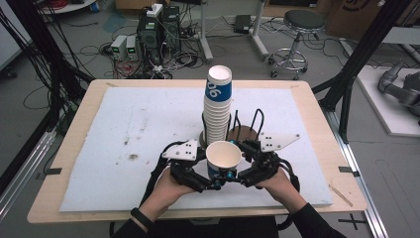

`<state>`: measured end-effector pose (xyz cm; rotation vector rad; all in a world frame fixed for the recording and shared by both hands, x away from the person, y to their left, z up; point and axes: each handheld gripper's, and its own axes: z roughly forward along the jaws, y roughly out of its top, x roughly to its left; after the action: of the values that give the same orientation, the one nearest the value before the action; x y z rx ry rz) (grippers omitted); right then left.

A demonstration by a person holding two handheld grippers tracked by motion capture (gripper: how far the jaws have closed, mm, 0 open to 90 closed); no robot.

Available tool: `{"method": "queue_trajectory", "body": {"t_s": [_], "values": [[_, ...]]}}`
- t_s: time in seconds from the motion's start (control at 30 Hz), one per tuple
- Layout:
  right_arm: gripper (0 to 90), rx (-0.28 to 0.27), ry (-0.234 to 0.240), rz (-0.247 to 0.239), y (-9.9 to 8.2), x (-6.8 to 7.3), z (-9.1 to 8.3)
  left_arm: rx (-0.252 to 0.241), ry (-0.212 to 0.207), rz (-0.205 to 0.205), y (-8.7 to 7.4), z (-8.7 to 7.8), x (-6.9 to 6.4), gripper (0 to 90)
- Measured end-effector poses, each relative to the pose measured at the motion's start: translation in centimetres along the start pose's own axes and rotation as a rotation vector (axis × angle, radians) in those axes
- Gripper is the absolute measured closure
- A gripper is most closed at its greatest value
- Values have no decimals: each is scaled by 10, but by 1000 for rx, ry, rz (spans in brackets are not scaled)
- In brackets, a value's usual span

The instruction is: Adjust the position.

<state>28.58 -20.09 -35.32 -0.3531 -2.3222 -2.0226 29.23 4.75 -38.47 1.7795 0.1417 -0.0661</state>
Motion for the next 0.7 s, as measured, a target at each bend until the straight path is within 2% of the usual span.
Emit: {"method": "queue_trajectory", "body": {"t_s": [0.33,0.5,0.7], "values": [[241,-18,-1,-11,0,0,0,-4,6,-11,2,-1,-1,280],[242,-16,-12,-21,0,1,0,-34,17,-31,5,-1,-2,241],[241,-13,-8,-27,-1,2,3,-51,21,-27,8,-3,-4,238]]}}
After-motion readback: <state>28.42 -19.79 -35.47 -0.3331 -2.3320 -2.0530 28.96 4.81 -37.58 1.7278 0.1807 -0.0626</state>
